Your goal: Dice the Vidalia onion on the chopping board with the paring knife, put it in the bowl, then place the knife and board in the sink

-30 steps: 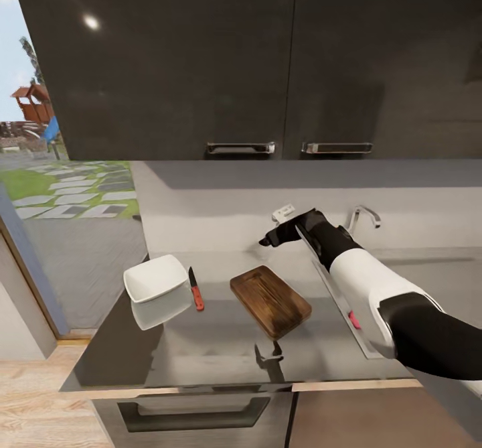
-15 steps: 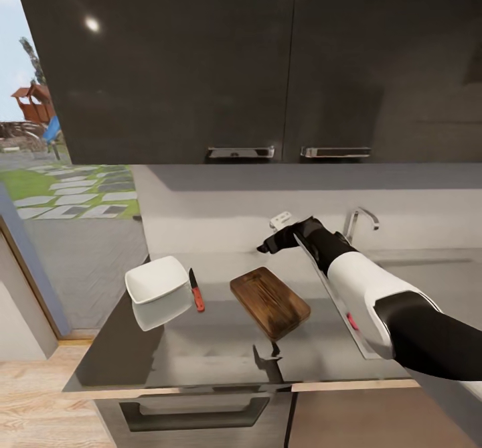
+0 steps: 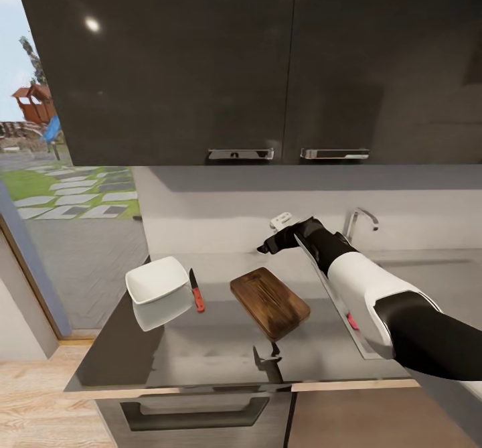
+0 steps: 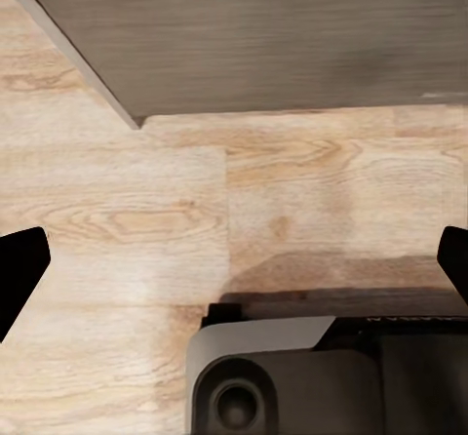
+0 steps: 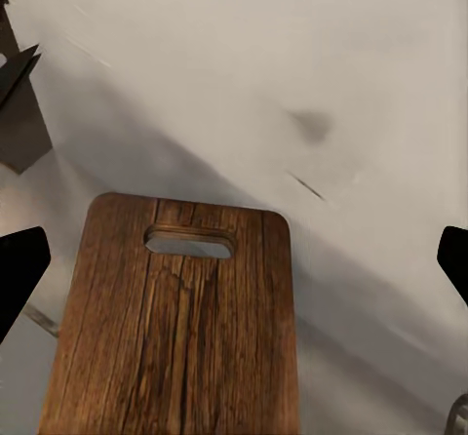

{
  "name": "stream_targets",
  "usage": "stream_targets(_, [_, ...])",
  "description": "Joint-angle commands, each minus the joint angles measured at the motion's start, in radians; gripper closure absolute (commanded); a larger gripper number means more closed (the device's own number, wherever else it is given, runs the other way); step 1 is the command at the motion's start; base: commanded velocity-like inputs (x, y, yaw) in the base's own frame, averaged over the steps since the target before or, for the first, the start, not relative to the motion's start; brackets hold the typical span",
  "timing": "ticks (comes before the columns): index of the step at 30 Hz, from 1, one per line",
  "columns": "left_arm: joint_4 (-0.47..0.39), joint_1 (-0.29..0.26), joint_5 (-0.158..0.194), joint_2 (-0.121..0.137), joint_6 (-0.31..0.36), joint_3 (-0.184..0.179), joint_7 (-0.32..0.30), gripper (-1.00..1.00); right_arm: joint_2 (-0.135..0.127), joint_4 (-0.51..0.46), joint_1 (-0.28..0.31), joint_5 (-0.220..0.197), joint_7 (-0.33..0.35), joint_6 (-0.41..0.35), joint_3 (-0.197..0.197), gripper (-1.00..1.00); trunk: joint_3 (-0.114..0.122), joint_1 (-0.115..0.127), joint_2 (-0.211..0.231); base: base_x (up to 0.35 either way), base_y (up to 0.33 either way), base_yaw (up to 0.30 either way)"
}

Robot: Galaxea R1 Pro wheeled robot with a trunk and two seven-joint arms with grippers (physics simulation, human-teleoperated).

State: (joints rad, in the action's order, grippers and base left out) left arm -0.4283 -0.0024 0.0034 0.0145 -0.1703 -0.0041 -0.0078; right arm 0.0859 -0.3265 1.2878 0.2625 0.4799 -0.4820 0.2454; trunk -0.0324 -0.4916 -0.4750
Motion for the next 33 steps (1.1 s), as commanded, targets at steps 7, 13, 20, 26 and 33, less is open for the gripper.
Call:
stream_targets(7, [0.111, 0.001, 0.0, 0.013, -0.105, -0.001, -0.017, -1.0, 0.0, -0.002, 0.001, 0.011, 0.006, -0.004, 0.0, -1.0, -0.002, -0.001, -0.002, 0.0, 0.0, 0.0])
stream_targets(13, [0.18, 0.001, 0.0, 0.008, -0.153, -0.002, -0.017, -1.0, -0.002, -0.002, 0.001, 0.011, 0.006, -0.003, -0.001, -1.0, -0.002, -0.001, -0.002, 0.0, 0.0, 0.0])
stream_targets(20, [0.19, 0.001, 0.001, -0.009, -0.152, -0.001, -0.011, -1.0, -0.009, -0.003, 0.0, 0.011, 0.006, -0.003, -0.003, -1.0, -0.002, -0.001, -0.002, 0.0, 0.0, 0.0])
stream_targets(26, [0.191, 0.001, 0.002, -0.026, -0.152, -0.001, -0.009, -1.0, -0.01, -0.002, 0.001, 0.013, 0.005, -0.003, -0.003, -1.0, -0.002, -0.001, -0.002, 0.0, 0.0, 0.0])
stream_targets(33, [0.214, 0.001, 0.005, -0.031, -0.151, 0.0, -0.009, -1.0, -0.007, -0.005, 0.001, 0.016, 0.001, -0.003, -0.002, -1.0, -0.002, -0.001, -0.002, 0.0, 0.0, 0.0])
